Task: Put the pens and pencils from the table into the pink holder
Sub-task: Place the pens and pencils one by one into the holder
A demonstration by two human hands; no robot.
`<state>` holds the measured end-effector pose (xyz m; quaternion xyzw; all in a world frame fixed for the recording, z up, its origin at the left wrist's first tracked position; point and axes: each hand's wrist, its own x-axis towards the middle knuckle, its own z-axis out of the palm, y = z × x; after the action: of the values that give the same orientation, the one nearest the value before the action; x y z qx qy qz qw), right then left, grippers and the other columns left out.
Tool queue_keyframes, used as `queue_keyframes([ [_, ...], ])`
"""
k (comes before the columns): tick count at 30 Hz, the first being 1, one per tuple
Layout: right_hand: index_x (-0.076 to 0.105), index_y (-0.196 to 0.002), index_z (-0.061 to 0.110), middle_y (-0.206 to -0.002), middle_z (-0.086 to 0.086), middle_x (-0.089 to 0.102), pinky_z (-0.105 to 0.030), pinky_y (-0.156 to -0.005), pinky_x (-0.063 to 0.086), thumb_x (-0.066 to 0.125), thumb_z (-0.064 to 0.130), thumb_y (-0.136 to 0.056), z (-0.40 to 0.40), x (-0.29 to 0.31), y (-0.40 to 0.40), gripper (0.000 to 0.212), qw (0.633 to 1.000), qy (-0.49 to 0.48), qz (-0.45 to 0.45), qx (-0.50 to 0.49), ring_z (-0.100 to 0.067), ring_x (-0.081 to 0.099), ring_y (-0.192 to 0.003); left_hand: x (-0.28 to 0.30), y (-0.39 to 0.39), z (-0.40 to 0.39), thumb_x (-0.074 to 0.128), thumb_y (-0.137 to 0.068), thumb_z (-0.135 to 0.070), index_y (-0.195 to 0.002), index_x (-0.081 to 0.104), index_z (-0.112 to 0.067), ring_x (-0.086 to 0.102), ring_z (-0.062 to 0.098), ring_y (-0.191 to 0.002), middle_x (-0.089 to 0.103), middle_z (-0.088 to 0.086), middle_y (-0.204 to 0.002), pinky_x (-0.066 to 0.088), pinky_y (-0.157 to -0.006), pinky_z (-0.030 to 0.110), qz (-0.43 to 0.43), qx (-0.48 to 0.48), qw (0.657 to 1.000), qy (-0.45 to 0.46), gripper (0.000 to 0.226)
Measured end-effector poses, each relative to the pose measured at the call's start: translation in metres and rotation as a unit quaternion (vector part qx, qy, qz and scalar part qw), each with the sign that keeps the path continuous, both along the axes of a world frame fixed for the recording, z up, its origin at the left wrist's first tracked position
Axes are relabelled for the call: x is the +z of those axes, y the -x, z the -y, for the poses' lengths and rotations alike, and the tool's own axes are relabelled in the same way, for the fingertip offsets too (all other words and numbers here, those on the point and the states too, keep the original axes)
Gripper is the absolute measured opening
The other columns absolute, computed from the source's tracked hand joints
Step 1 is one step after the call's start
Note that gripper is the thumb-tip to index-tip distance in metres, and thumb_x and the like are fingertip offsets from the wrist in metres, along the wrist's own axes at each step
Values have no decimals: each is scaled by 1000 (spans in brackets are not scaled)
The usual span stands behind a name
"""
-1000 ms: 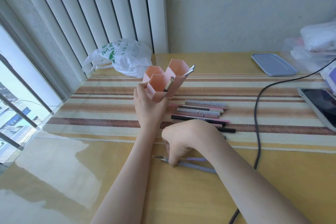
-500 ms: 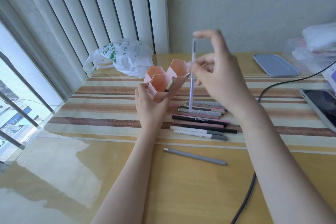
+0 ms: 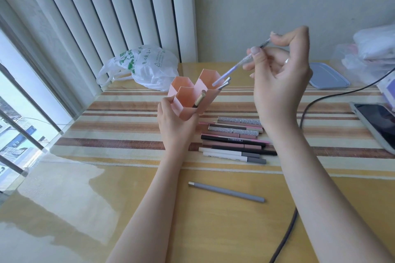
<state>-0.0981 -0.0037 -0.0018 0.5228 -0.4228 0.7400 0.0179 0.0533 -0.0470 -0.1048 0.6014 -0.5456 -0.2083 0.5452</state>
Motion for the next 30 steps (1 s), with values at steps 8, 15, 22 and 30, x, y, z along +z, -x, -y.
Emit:
queue_keyframes([
  [8,58,-74,11,-85,-2,68,-17,-53,39,67,7,-86,19,-32,2,16,941,-284,-180,37,-14,62,-62,-1,1,0,68,-69,-14,-108,44,-16,41,13,-102,45,-6,-105,35,-82,30,6,-4,1000,15,46],
  [15,74,-88,14,-97,-3,59,-21,-63,39,69,9,-85,24,-38,2,8,944,-278,-176,13,-9,47,-59,-1,0,1,68,-68,-14,-108,44,-15,44,18,-105,45,-6,-105,38,-83,32,7,-5,1000,10,46],
  [22,66,-79,21,-76,5,63,-16,-51,36,68,12,-84,5,-10,2,10,898,-348,-256,80,-2,45,-54,-1,-1,2,68,-66,-17,-108,44,-12,45,21,-103,48,1,-110,40,-82,34,-4,1,1000,-4,49],
  [30,67,-95,11,-85,-2,69,-19,-49,39,68,29,-87,-20,-17,-40,20,555,-595,-522,256,-12,58,-61,-1,-1,3,70,-67,-18,-106,44,-9,44,22,-102,48,3,-106,38,-81,33,3,3,1000,-2,49],
])
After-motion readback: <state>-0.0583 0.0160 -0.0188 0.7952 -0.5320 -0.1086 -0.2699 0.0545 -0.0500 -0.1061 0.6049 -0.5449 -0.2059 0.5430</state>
